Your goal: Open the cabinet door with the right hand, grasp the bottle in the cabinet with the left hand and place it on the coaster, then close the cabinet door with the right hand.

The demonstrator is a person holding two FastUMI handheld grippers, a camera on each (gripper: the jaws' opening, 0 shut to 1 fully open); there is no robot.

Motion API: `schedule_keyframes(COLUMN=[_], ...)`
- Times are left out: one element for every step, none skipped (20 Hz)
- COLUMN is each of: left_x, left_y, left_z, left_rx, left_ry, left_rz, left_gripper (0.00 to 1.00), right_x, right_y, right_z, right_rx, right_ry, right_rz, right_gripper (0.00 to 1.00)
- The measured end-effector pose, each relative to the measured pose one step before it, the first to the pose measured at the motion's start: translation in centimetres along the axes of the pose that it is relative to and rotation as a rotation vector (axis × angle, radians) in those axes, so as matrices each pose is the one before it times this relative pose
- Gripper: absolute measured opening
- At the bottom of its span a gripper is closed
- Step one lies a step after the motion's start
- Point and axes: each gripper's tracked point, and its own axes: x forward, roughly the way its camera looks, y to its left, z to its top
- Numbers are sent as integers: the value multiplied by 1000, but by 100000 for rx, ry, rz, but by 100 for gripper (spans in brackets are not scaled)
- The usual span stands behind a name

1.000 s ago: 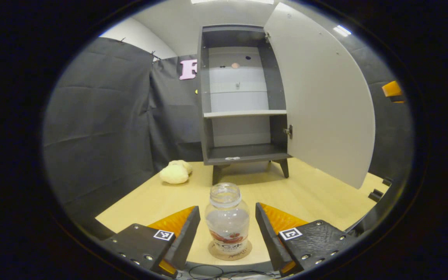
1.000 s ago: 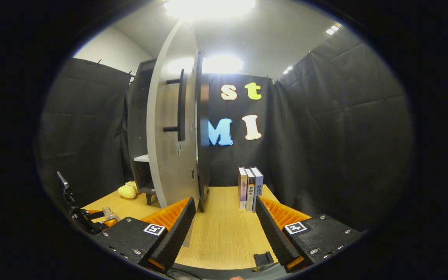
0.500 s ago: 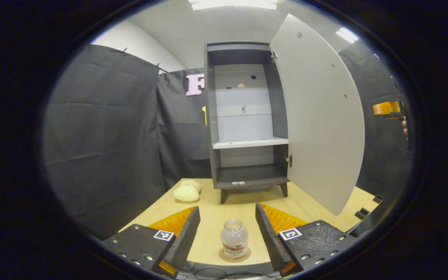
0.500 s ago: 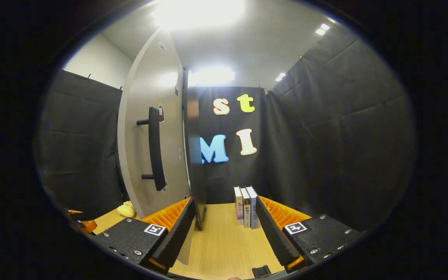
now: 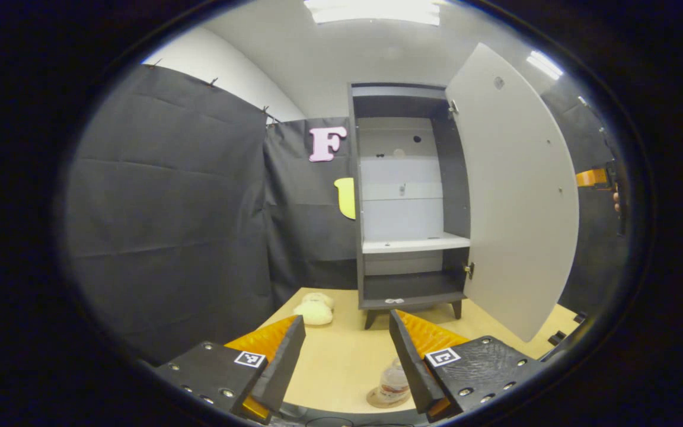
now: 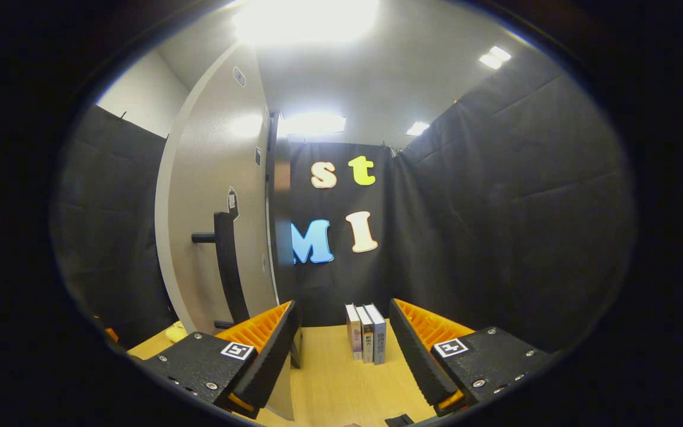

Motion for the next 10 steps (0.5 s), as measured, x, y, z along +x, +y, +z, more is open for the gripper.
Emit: schedule_keyframes(left_x=[250, 165, 316, 288, 280, 419, 334, 464, 449, 478], left_y=[1004, 1042, 939, 850, 881, 894, 822, 615, 527, 503], left_z=[157, 69, 177, 175, 7, -28, 13, -84, -245, -267], left_rx=[-545, -509, -357, -209, 78, 414, 442, 57, -290, -533], left_ry=[-111, -108, -330, -144, 45, -202, -267, -198, 269, 412], left_rz=[772, 639, 552, 352, 337, 439, 431, -32, -276, -289], left_gripper=[82, 82, 82, 82, 82, 77, 82, 87, 82, 80], right_x=[87, 21, -37, -65, -10, -377, 218, 74, -61, -58], right_y=[181, 74, -139, -6, 85, -526, -108, 33, 226, 40], right_z=[-46, 14, 14, -95, -150, 114, 116, -197, -18, -31], right_rx=[-42, -361, -598, -748, -643, -867, -383, 727, 635, 101], right_ry=[172, 170, 235, 435, 748, -308, -300, 556, 47, 269], right_rz=[-489, -540, -1109, -657, -587, -2343, -1168, -925, -814, -1044], right_gripper=[94, 94, 94, 94, 94, 94, 93, 92, 92, 92])
